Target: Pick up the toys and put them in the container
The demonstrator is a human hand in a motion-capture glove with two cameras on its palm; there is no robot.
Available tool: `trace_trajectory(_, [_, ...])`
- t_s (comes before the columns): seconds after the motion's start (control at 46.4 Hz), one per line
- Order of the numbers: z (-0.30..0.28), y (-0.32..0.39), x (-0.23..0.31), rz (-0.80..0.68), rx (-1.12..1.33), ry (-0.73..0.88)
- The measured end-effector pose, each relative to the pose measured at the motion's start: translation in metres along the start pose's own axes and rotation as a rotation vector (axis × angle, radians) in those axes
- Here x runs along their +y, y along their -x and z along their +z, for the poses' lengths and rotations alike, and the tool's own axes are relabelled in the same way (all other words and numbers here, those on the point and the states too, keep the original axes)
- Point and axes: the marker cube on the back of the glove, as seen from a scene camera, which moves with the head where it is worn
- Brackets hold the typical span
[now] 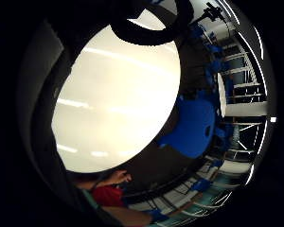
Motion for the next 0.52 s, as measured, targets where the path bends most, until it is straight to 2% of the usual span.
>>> trace_trajectory(0.517, [0.0011, -0.0030, 0.0056, 0.015, -0.009, 0.015])
